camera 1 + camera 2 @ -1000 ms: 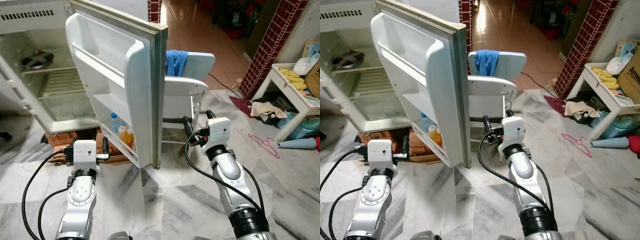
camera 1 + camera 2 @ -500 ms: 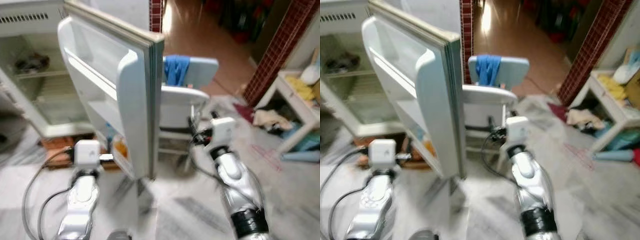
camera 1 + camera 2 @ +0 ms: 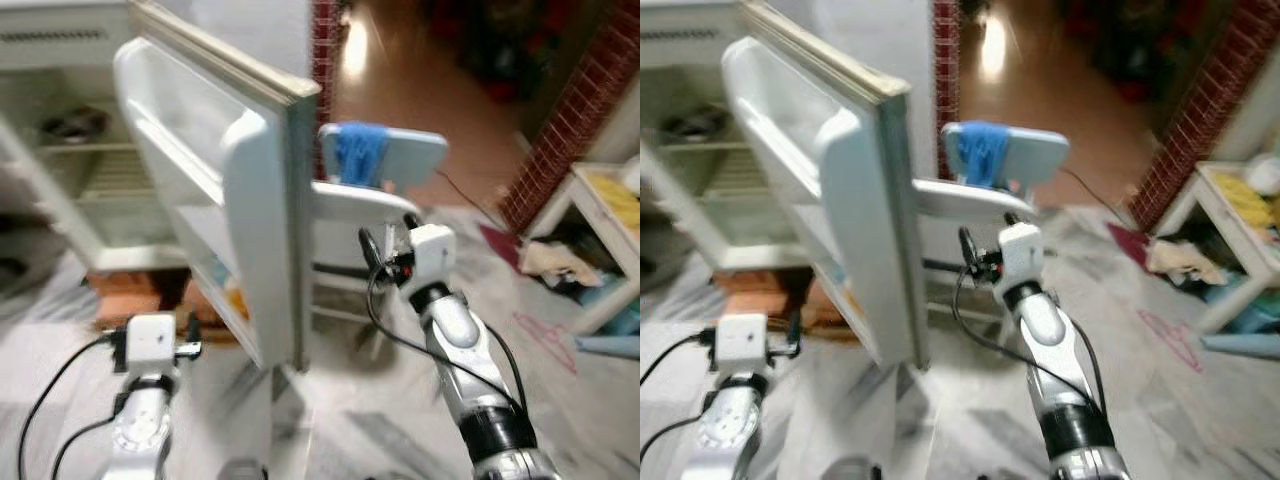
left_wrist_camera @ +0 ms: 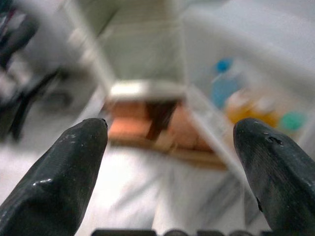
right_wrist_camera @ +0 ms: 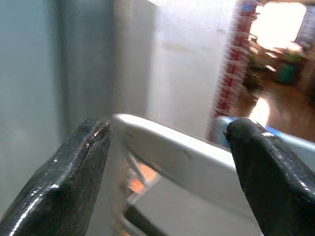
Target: Restocking fridge
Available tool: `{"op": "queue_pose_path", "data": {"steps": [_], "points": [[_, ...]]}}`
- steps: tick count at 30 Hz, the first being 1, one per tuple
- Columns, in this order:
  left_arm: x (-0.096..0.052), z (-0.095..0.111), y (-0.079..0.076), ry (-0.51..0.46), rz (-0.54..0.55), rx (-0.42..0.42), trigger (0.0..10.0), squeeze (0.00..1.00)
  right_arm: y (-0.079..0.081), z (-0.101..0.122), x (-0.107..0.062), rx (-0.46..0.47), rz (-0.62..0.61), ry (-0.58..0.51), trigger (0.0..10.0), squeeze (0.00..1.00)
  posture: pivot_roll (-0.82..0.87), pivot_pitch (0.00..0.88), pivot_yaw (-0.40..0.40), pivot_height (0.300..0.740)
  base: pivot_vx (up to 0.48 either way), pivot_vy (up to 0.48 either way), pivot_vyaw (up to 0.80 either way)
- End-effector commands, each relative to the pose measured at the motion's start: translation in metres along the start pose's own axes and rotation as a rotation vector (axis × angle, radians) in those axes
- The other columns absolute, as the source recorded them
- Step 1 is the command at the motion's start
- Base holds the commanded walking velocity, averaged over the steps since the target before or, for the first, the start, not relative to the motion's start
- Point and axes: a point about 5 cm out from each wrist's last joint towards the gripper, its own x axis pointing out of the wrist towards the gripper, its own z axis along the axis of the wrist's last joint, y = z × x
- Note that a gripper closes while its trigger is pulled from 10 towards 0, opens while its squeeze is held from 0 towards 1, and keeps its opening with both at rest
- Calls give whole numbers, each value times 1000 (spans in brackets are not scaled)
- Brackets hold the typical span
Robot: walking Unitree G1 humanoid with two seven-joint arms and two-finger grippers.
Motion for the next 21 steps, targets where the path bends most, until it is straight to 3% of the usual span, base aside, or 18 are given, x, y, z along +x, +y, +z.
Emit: {"op": "queue_pose_path", "data": {"steps": [1, 4, 6, 9, 13, 14, 17, 18, 21], "points": [[1, 4, -7, -6, -37, -18, 10000, 0, -3, 1, 1, -4, -9, -4, 10000, 0, 33, 0, -17, 740, 0, 0, 781], [2, 4, -16, 23, -92, 8, 10000, 0, -2, 8, 14, -5, 0, -18, 10000, 0, 37, 0, -21, 740, 0, 0, 781], [5, 3, -24, 49, -153, 43, 10000, 0, -1, 13, 26, 19, -3, -21, 10000, 0, 33, 0, -20, 740, 0, 0, 0], [7, 2, -28, 63, -180, 64, 10000, 0, 0, 15, 32, 24, -6, -21, 10000, 0, 29, 0, -18, 740, 0, 0, 0], [8, 3, -34, 67, -229, 77, 10000, 0, 9, 25, 42, 179, 45, -40, 10000, 0, 23, 0, -14, 740, 0, 0, 0], [8, 3, -34, 67, -229, 77, 10000, 0, 9, 25, 42, 179, 45, -40, 10000, 0, 23, 0, -14, 740, 0, 0, 0], [9, 3, -34, 76, -238, 78, 10000, 0, 43, 49, 29, 427, 425, -139, 10000, 0, 22, 0, -12, 740, 0, 0, 0], [8, 2, -35, 80, -241, 80, 10000, 0, 54, 60, 14, 502, 596, -171, 10000, 0, 20, 0, -13, 740, 0, 0, 0], [8, 2, -35, 83, -243, 82, 10000, 0, 59, 64, 4, 530, 684, -173, 10000, 0, 20, 0, -13, 740, 0, 0, 0]]}}
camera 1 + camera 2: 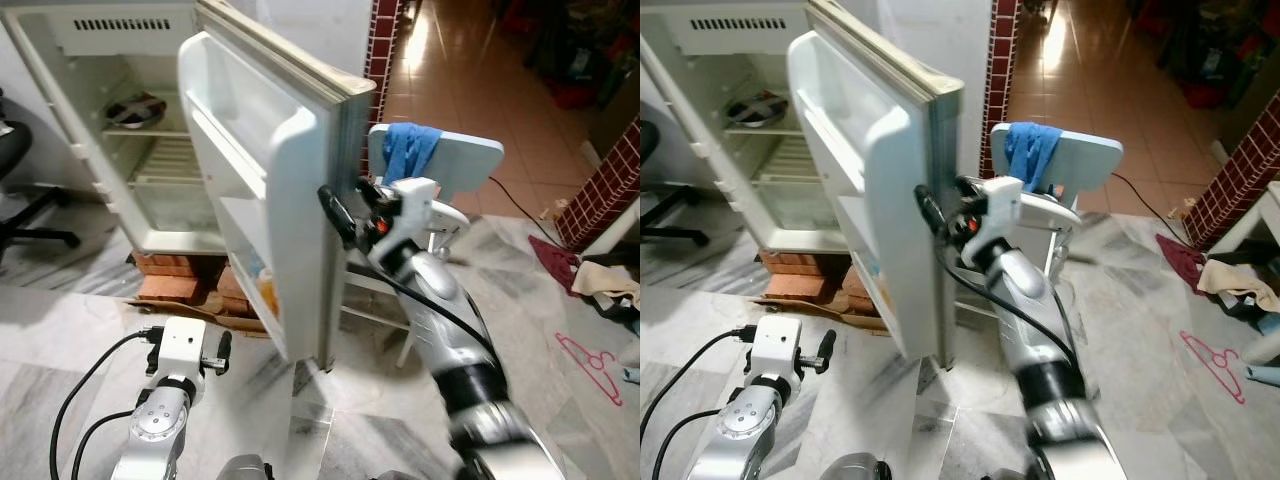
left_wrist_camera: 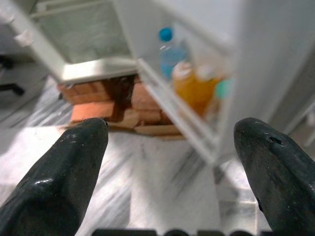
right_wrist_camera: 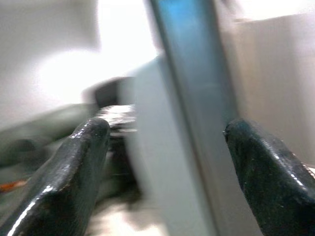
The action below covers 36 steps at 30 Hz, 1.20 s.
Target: Restocking fridge
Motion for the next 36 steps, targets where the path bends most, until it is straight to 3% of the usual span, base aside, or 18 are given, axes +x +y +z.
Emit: {"op": "queue_pose_path", "data": {"steps": [1, 3, 5, 8, 15, 19, 24, 30, 36], "points": [[-1, -3, 1, 16, 1, 7, 10000, 0, 19, 5, 4, 46, 154, 1, 10000, 0, 14, 0, -15, 740, 0, 0, 0], [0, -4, 0, 24, -2, 14, 10000, 0, 27, 3, -6, 105, 227, 22, 10000, 0, 12, 0, -15, 740, 0, 0, 0], [0, -4, 0, 26, -1, 18, 10000, 0, 25, 2, -8, 105, 217, 31, 10000, 0, 12, 0, -15, 740, 0, 0, 0], [-3, -5, 1, 29, 31, 27, 10000, 0, 4, -8, -17, 59, 75, 75, 10000, 0, 17, 0, -16, 740, 0, 0, 0], [-7, -11, 13, 59, 127, -36, 10000, 0, 3, -8, -30, 78, 55, 124, 10000, 0, 22, 0, -26, 740, 0, 0, 0], [-7, -12, 18, 63, 163, -63, 10000, 0, -6, -18, -35, -9, -26, 174, 10000, 0, 24, 0, -31, 740, 0, 0, 0], [3, 9, 9, -54, 98, 22, 10000, 0, -20, -22, -35, -176, -226, 172, 10000, 0, 15, 0, -32, 740, 0, 0, 0], [18, 30, 3, -132, 5, 32, 10000, 0, -25, -23, -38, -224, -318, 169, 10000, 0, 2, 0, -30, 740, 0, 0, 0], [35, 54, 16, -200, 32, 63, 10000, 0, -27, -25, -41, -258, -367, 158, 10000, 0, -17, 0, -18, 740, 0, 0, 0]]}}
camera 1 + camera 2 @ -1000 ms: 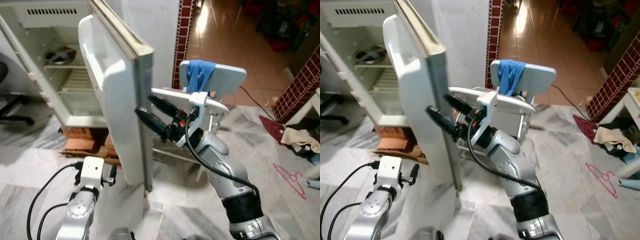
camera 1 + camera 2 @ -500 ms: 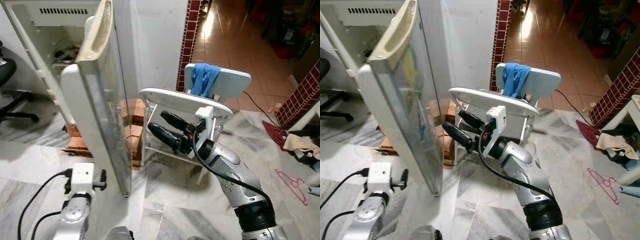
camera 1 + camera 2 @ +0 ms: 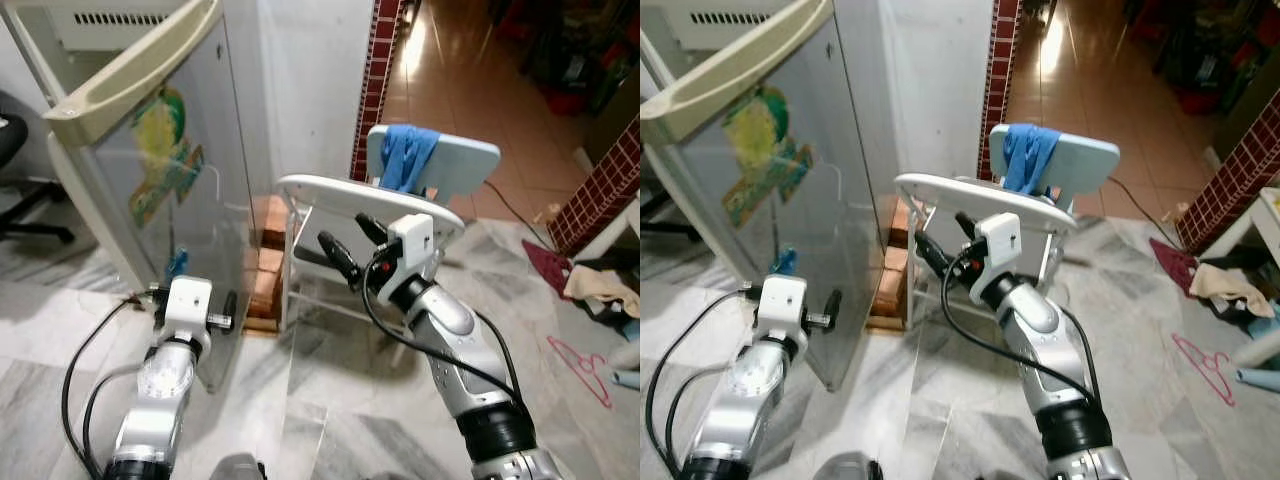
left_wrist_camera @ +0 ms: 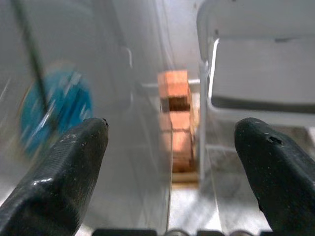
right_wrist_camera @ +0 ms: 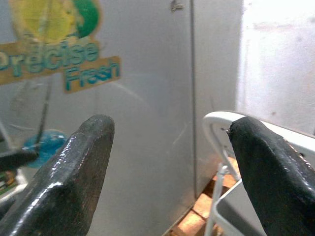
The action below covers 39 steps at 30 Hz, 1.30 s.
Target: Restocking fridge
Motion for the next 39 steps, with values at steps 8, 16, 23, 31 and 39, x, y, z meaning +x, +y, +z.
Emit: {"op": "queue_pose_path", "data": {"steps": [8, 16, 23, 31, 39], "points": [[4, 6, 25, -53, 134, -18, 10000, 0, -9, -2, -4, -27, -137, -12, 10000, 0, -14, 0, -11, 740, 0, 0, 0], [-2, 11, 27, -99, 162, 12, 10000, 0, -19, -2, -12, -94, -236, -8, 10000, 0, -19, 0, 14, 740, 0, 408, 0], [-8, 21, 22, -172, 167, -23, 10000, 0, -39, -2, -25, -119, -365, 12, 10000, 0, -21, 0, 14, 740, 0, 460, 0], [-11, 21, 3, -190, 98, -65, 10000, 0, -43, -19, -45, -60, -475, 73, 10000, 0, -36, 0, -17, 740, 0, 442, 0], [-7, 23, -2, -205, 76, -104, 10000, 0, -47, -28, -50, -60, -511, 115, 10000, 0, -53, 0, -16, 740, 0, 441, 0]]}}
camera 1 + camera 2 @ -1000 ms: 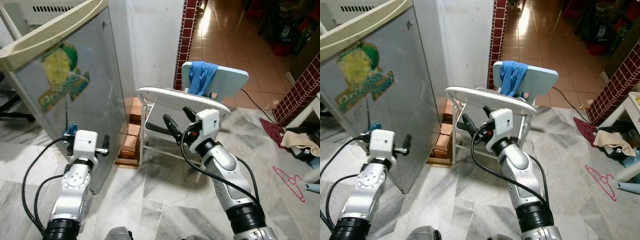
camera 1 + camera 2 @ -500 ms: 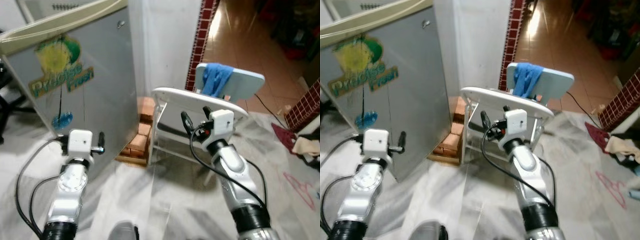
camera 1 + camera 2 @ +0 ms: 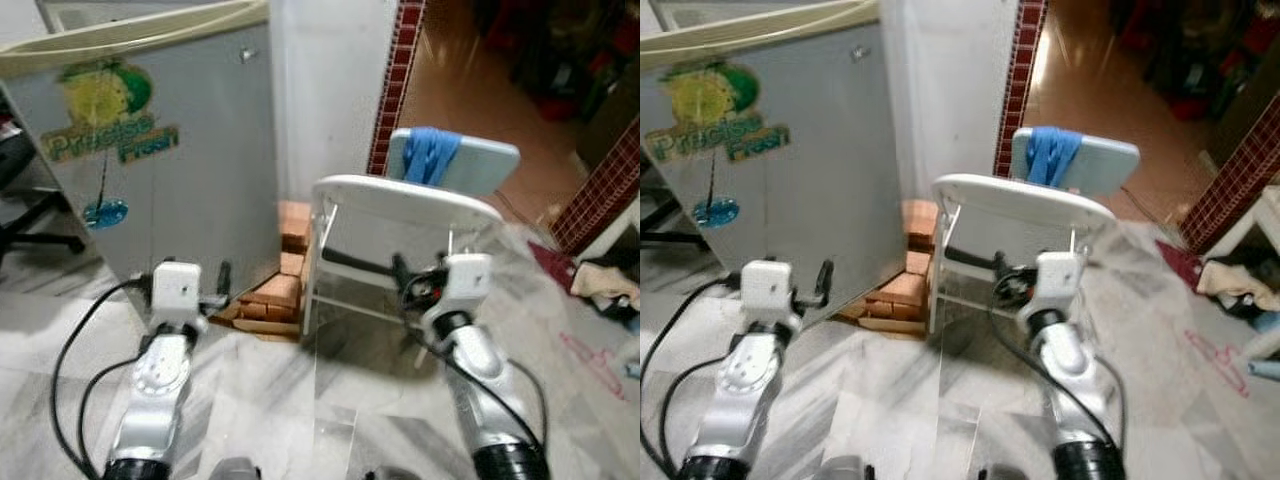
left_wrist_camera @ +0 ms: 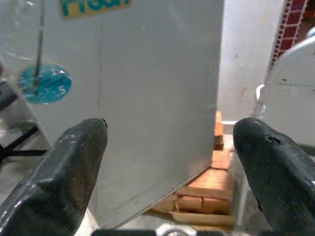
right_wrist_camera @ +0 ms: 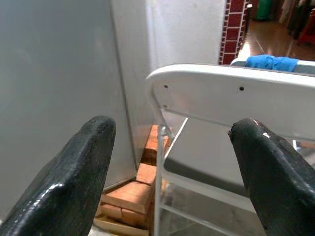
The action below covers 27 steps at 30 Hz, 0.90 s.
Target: Restocking fridge
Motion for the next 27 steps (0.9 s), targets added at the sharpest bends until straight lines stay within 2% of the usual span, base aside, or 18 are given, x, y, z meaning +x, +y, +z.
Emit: {"op": "queue_pose_path", "data": {"steps": [1, 3, 5, 7, 9, 15, 17, 27], "points": [[6, 13, -12, -54, -41, -16, 10000, 0, -15, 0, 0, -18, -41, 15, 10000, 0, -53, 0, -16, 740, 0, 461, 0], [6, 14, -12, -61, -43, -16, 10000, 0, -15, 1, 0, -19, -44, 18, 10000, 0, -53, 0, -16, 740, 0, 461, 0], [9, 21, -14, -93, -69, -24, 10000, 0, -19, 1, 5, -79, -85, 14, 10000, 0, -53, 0, -2, 740, 0, 474, 0], [10, 23, -14, -100, -70, -30, 10000, 0, -17, 2, 6, -100, -65, -1, 10000, 0, -58, 0, -1, 740, 0, 480, 0], [12, 24, -12, -102, -64, -33, 10000, 0, -13, 0, 4, -43, -75, 6, 10000, 0, -57, 0, 3, 740, 0, 480, 0], [13, 24, -12, -96, -61, -51, 10000, 0, -9, -3, -1, -80, -63, 17, 10000, 0, -60, 0, 5, 740, 0, 480, 0], [13, 24, -15, -96, -69, -59, 10000, 0, -8, -3, -3, -66, -59, 8, 10000, 0, -59, 0, 1, 740, 0, 480, 0], [9, 19, -17, -82, -76, -83, 10000, 0, -16, 1, -3, -47, -72, -5, 10000, 0, -58, 0, -13, 740, 0, 480, -59]]}}
